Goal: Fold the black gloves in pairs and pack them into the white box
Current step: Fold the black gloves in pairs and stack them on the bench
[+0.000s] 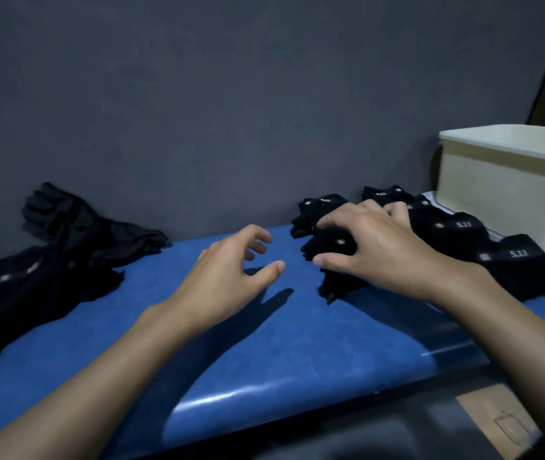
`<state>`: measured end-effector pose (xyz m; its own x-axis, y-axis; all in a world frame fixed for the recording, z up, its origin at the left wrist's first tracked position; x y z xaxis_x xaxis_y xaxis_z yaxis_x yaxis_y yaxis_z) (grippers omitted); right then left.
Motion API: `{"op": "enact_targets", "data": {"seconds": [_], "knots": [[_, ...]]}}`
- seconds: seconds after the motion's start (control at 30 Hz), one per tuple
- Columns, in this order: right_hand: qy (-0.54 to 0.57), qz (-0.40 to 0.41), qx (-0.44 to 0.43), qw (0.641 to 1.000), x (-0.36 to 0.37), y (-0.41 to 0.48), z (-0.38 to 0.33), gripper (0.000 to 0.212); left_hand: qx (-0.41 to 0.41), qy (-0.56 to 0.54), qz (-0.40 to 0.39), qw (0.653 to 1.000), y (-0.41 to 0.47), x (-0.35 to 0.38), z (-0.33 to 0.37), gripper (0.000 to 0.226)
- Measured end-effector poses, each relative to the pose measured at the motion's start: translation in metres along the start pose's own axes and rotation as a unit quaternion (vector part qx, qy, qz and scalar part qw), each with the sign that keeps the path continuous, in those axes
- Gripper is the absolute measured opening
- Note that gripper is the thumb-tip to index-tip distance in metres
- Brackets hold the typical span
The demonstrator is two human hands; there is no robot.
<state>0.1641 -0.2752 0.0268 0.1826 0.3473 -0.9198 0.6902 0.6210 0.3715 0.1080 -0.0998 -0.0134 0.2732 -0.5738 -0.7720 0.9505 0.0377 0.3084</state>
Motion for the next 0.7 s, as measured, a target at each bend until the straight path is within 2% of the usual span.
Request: {"op": "enact_targets", "data": {"seconds": [0.27, 0.47, 0.6, 0.7], "knots": [[0.044, -0.035, -0.092, 0.994, 0.034, 0.052, -0.091, 0.046, -0.065, 0.053, 0.087, 0.993, -0.049, -0.094, -0.076, 0.025], [0.09, -0.072, -0.141, 0.983, 0.073, 0.092, -0.161, 0.039, -0.074, 0.197, 0.167, 0.963, -0.077, -0.154, -0.106, 0.022], [0.141, -0.094, -0.14, 0.975, 0.101, 0.116, -0.197, 0.035, -0.152, 0.219, 0.18, 0.947, -0.089, -0.184, -0.142, 0.029], [0.189, -0.111, -0.133, 0.967, 0.12, 0.13, -0.221, 0.034, -0.215, 0.196, 0.163, 0.943, -0.098, -0.196, -0.17, 0.033]]}}
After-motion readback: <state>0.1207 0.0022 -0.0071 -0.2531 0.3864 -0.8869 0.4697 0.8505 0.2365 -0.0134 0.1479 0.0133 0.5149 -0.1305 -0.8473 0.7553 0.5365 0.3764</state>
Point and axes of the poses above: each hand's wrist, its own y-axis towards the middle knuckle, its own x-axis out of the palm, z = x × y, the point moved 9 cm from there along y, towards the middle knuckle, and after that the axes turned 5 degrees about -z, right-handed, at the moved point
